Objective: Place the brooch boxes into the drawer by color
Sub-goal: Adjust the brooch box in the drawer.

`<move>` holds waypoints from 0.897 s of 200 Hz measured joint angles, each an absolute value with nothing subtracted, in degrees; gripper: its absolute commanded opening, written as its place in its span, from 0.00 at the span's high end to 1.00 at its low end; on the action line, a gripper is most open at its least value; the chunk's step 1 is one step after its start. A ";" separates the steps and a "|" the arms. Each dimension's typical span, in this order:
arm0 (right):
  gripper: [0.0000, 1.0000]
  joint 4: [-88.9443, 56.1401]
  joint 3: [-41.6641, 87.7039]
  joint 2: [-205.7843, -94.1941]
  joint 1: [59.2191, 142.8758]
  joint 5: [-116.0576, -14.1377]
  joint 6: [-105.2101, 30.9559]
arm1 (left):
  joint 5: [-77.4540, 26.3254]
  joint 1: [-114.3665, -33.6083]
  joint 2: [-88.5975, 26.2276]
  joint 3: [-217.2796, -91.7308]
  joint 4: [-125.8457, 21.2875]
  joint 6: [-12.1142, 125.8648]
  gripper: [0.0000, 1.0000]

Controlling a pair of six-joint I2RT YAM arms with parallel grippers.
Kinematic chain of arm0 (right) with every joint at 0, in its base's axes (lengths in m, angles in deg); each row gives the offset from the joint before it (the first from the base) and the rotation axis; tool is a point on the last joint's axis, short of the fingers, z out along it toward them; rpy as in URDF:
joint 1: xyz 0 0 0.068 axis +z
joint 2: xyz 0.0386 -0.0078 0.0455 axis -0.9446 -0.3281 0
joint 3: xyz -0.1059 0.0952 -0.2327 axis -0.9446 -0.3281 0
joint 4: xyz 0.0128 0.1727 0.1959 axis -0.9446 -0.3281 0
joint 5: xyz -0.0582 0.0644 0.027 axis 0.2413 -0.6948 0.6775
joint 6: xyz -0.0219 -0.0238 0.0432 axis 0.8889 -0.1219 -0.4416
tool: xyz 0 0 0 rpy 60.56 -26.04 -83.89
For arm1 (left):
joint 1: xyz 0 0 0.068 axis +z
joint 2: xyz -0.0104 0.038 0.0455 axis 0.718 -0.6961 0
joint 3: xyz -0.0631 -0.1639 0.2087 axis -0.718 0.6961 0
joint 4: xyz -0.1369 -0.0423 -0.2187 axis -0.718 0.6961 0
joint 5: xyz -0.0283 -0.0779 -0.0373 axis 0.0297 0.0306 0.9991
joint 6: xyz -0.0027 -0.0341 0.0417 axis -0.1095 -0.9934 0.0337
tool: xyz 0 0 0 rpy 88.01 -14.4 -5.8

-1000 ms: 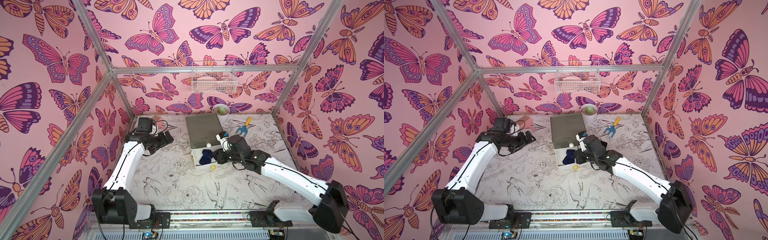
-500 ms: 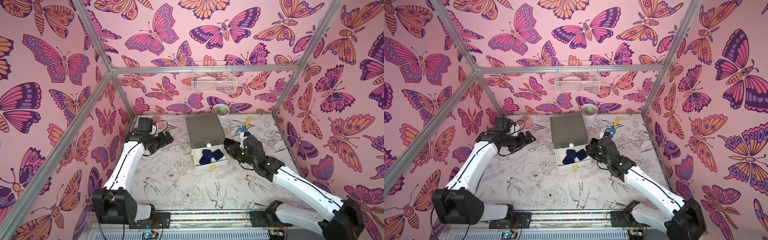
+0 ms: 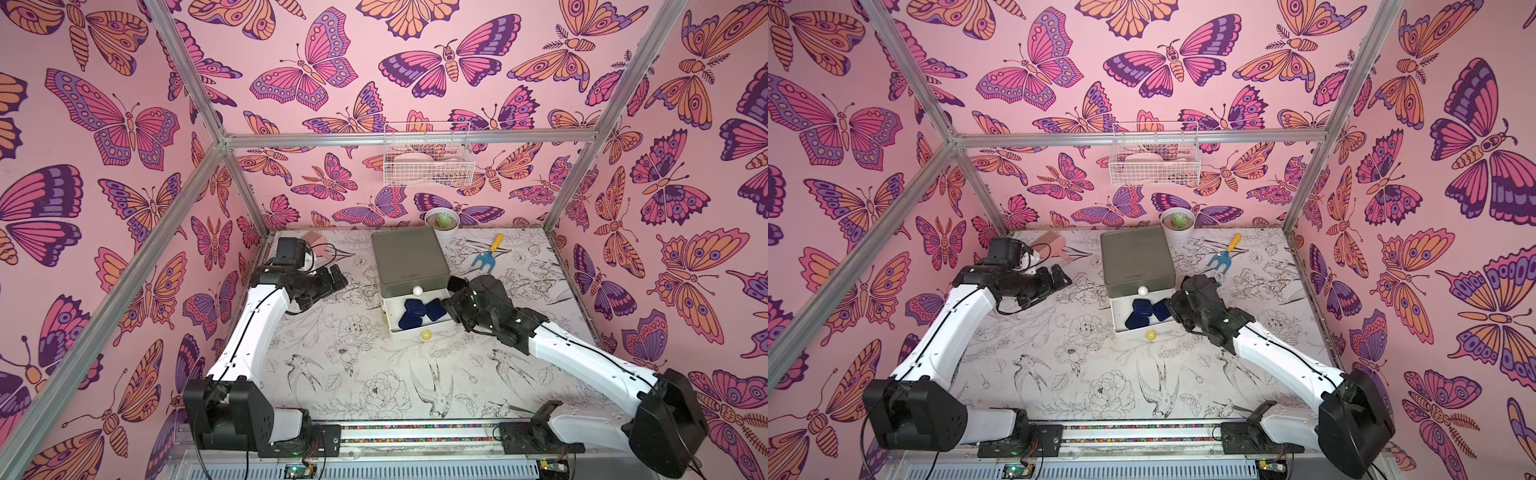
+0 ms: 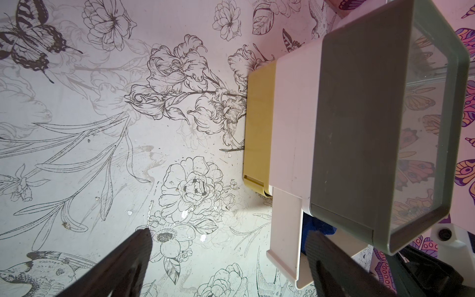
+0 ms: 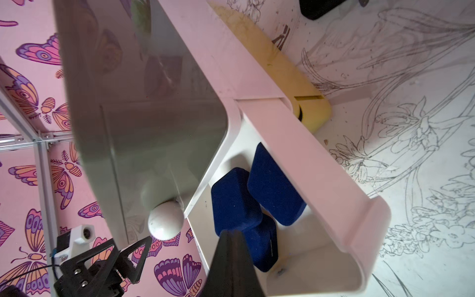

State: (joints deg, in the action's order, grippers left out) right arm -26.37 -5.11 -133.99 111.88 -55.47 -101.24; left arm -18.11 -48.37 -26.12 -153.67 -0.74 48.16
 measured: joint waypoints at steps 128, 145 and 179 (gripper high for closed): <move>1.00 -25.91 -1.64 -139.47 115.40 -55.47 -108.14 | -18.11 -47.65 -26.04 -153.01 -0.77 48.18 0.00; 1.00 -25.58 -1.62 -139.89 115.84 -55.49 -108.75 | -18.11 -47.63 -26.04 -153.01 -0.77 48.18 0.00; 1.00 -25.49 -1.44 -142.07 116.82 -55.82 -109.69 | -18.09 -47.34 -25.99 -153.01 -0.77 48.18 0.00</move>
